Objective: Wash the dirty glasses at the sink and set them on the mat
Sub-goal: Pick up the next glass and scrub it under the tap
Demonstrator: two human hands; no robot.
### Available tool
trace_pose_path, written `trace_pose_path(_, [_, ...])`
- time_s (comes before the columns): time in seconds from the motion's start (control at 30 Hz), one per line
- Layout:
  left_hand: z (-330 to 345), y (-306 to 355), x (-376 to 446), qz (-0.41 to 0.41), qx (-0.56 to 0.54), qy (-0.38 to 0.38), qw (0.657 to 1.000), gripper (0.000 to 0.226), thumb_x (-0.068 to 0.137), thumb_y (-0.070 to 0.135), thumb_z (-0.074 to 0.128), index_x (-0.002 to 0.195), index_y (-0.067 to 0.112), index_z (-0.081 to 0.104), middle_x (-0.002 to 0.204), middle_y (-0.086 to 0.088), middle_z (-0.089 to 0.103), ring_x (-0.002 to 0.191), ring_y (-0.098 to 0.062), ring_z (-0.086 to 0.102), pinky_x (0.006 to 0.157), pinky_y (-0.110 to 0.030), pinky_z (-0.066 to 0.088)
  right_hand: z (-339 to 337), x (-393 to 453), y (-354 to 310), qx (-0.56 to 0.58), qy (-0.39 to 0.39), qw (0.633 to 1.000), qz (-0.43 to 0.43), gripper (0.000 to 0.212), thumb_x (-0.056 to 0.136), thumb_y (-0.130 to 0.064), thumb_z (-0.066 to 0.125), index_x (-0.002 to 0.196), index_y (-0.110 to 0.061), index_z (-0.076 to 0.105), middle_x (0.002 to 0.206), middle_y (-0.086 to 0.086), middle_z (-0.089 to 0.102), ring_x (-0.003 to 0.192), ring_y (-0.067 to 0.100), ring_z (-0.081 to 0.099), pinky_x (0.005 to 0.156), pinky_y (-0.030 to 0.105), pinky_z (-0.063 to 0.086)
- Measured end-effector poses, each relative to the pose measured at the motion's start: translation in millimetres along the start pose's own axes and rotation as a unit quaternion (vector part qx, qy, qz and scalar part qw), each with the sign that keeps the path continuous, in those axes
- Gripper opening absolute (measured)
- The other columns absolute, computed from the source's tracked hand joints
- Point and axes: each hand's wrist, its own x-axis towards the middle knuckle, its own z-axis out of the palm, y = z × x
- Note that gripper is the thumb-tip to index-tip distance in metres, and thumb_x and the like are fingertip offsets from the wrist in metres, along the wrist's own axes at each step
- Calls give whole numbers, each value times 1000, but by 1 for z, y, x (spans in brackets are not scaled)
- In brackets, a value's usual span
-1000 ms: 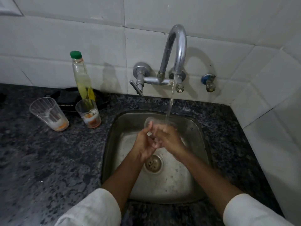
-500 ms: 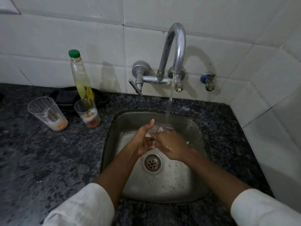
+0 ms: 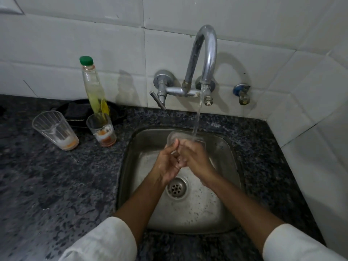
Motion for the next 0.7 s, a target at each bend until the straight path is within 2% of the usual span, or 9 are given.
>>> trace_pose_path(0.1, [-4,9,6,-39,126,36,991,48,74,49,75,105,13,69,81,-11,65,67,-18,57,58,-25,49,-13,-2,17,-381,-115,912,-95,25,90,-25,40,105,-18,58,97,11,65,85,29,66,68,44,56])
trace_pose_path(0.2, [-2,4,0,-19,79,17,997,43,90,43,63,117,10,66,97,-16,70,86,-24,67,73,-32,59,-14,0,15,-190,-85,978,-12,24,91,-21,44,99,-14,66,100,11,70,90,27,68,74,43,57])
trace_pose_path(0.3, [5,-2,-1,10,-15,-7,1000,30,91,29,59,99,0,65,89,-18,67,67,-20,69,54,-26,57,0,3,-3,130,-3,988,80,24,94,-16,50,104,-6,70,100,25,71,86,32,68,71,41,52])
trace_pose_path(0.37, [6,5,3,3,36,15,999,52,82,42,71,108,-2,67,92,-17,66,70,-21,64,60,-29,53,-1,-1,7,-92,-19,995,-19,28,93,-22,42,102,-11,67,90,16,71,79,29,68,67,38,55])
trace_pose_path(0.43, [5,10,7,-25,107,48,993,73,73,55,76,122,1,66,98,-17,69,78,-23,63,72,-33,50,-11,-7,15,-380,-82,917,-87,25,89,-23,41,104,-18,61,89,6,68,80,24,66,67,38,55])
trace_pose_path(0.5, [3,8,1,-25,113,39,993,57,86,51,64,121,6,65,98,-13,72,80,-21,68,73,-32,56,-15,-5,16,-338,-87,936,-50,16,91,-17,46,96,-18,62,86,-1,67,80,19,66,67,32,54])
trace_pose_path(0.6, [8,-2,-4,-15,-14,0,1000,15,100,18,50,107,7,57,87,-15,71,64,-19,70,52,-28,57,-7,1,1,38,-2,998,58,22,92,-12,48,97,-9,69,94,6,75,87,24,71,75,39,56])
trace_pose_path(0.63, [6,-4,-1,-8,-20,2,1000,16,97,18,54,106,5,58,86,-15,70,64,-19,70,52,-28,58,-7,1,2,22,-1,999,37,24,94,-15,47,102,-8,68,95,9,74,86,26,70,73,40,55])
trace_pose_path(0.7, [4,1,4,-6,38,30,999,54,82,39,75,119,2,63,96,-15,69,79,-21,67,70,-32,56,-11,-2,10,-254,-71,963,-48,23,94,-21,44,108,-18,63,92,8,70,81,25,68,68,39,55])
